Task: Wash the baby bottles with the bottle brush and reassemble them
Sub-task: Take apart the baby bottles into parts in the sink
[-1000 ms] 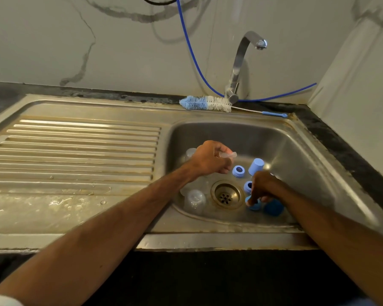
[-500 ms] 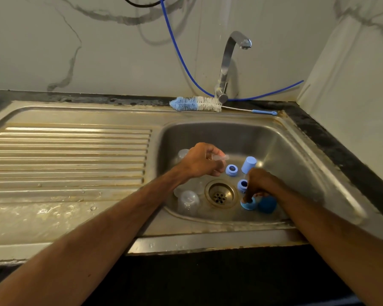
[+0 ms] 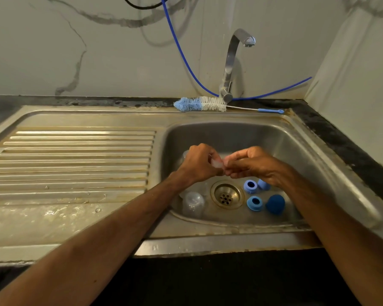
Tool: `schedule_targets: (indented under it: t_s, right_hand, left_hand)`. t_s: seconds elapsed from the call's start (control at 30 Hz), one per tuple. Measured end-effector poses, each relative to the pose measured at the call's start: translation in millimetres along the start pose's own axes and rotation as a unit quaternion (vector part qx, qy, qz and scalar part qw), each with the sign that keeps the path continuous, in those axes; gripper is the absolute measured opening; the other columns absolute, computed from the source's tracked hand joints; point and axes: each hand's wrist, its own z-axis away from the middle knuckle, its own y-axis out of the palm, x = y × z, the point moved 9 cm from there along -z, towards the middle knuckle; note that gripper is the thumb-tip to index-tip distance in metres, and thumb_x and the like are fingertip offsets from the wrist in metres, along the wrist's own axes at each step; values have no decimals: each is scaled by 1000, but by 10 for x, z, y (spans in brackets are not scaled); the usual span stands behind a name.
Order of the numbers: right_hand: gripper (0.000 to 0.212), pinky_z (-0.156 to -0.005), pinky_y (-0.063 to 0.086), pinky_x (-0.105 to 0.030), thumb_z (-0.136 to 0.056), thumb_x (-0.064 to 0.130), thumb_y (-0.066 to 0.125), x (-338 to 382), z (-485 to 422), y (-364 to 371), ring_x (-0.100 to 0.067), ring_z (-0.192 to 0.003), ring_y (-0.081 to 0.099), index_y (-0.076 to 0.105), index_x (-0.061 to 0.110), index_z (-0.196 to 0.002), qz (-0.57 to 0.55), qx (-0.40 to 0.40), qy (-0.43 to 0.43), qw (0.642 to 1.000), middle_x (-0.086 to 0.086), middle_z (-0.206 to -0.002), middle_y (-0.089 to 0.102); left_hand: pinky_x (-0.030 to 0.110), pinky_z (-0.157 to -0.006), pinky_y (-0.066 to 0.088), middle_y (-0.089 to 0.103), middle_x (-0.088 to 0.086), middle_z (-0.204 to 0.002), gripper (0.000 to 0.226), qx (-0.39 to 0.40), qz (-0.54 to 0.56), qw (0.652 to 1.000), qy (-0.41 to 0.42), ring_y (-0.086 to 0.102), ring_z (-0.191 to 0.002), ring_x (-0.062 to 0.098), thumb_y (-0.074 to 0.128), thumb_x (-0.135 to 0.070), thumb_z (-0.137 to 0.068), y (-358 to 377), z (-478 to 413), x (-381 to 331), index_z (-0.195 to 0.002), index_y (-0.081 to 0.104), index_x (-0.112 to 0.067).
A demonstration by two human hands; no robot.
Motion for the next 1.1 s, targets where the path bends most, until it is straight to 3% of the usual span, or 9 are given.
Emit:
schedule_targets:
  t_s: [0.13, 0.23, 0.37, 0.47, 0.53, 0.67, 0.83, 0.97, 1.1]
  right_hand:
    - [16, -69, 60, -26, -87, 2, 74, -25, -87, -65, -28, -88, 77, 74, -4, -102, 40, -24, -7, 999, -18, -93, 77]
    - [5, -69, 61, -31, -88, -3, 72, -146, -173, 10, -28, -78, 77, 76, -3, -90, 162, -26, 7, 986, -17, -84, 77]
    - [29, -55, 52, -23, -77, 4, 72, -411, -243, 367, -9, -55, 65, 67, 13, -50, 352, 3, 51, 934, -12, -66, 74]
    - [20, -59, 59, -38, -72, 0, 76, -456, -278, 560, -29, -60, 71, 72, 10, -56, 332, 37, 27, 942, -9, -59, 72]
    - [14, -61, 60, -42, -71, 3, 79, -431, -276, 633, -29, -59, 72, 73, 11, -61, 354, 54, -9, 934, -7, -59, 72]
    - [18, -57, 56, -38, -73, 1, 77, -462, -293, 692, -18, -47, 62, 68, 12, -61, 361, 65, -29, 930, -1, -52, 67]
    - [5, -65, 61, -41, -74, -4, 76, -548, -354, 711, -28, -60, 70, 72, -1, -74, 366, 72, -29, 927, -11, -62, 71]
    - [15, -63, 59, -29, -74, -3, 74, -538, -370, 742, -12, -57, 67, 72, 10, -67, 382, 83, -49, 919, 3, -57, 68]
    - [14, -69, 62, -33, -74, -6, 68, -570, -407, 738, -19, -63, 73, 76, 4, -80, 385, 84, -50, 918, -3, -67, 74]
  left_hand:
    - [26, -71, 55, 70, -7, -91, 42, 26, -28, 999, 7, 64, -78, 7, 93, -36, -69, 66, -22, 25, -100, 73, -16]
    - [25, -81, 51, 68, -7, -110, 48, 35, -47, 998, 35, 62, -95, 10, 87, -38, -77, 43, -37, 17, -116, 67, -18]
    - [30, -90, 54, 70, -11, -107, 32, -37, -15, 998, 47, 64, -97, 8, 81, -27, -80, -144, -62, 5, -110, 70, -21]
    - [40, -88, 57, 72, -12, -100, 19, -77, -4, 997, 15, 66, -94, 11, 75, -24, -82, -205, -63, 95, -101, 73, -24]
    - [40, -83, 59, 71, -13, -96, 14, -95, 6, 995, -6, 65, -90, 8, 74, -21, -84, -242, -52, 136, -98, 73, -24]
    - [40, -78, 61, 71, -12, -91, 13, -106, 15, 994, -33, 66, -86, 10, 70, -17, -83, -258, -54, 219, -93, 74, -24]
    - [39, -78, 61, 72, -10, -90, 13, -105, 18, 994, -37, 66, -84, 9, 69, -12, -84, -255, -52, 216, -93, 75, -21]
    - [40, -78, 61, 72, -10, -89, 14, -96, 24, 994, -40, 67, -83, 10, 68, -12, -84, -234, -54, 204, -91, 75, -21]
    - [41, -78, 61, 72, -11, -88, 14, -91, 23, 995, -45, 67, -84, 10, 67, -12, -84, -208, -65, 227, -90, 75, -22]
